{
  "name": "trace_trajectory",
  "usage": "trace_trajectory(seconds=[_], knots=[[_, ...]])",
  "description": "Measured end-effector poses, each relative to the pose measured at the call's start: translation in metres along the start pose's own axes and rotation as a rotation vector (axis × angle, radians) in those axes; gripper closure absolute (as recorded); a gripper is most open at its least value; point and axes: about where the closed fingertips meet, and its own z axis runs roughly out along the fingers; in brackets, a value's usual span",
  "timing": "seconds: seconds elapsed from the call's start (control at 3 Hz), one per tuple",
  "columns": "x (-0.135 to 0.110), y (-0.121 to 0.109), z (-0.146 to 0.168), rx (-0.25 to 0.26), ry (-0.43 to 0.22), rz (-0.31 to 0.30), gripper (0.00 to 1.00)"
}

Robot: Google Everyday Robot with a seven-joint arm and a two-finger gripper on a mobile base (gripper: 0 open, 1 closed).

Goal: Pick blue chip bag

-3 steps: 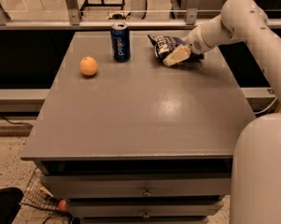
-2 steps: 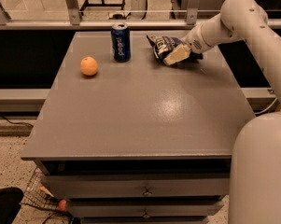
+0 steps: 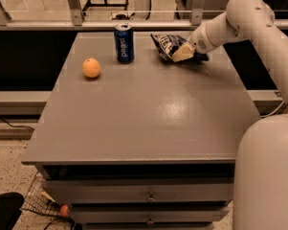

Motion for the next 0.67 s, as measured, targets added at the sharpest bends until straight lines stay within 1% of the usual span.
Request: trace_trajectory(seconds=[0.33,0.67], knots=[[0.0,0.0,0.0,0.0,0.001,0.0,1.0],[-0.019,-0.001,-0.05,0.04,0.11,-0.034,1.0]])
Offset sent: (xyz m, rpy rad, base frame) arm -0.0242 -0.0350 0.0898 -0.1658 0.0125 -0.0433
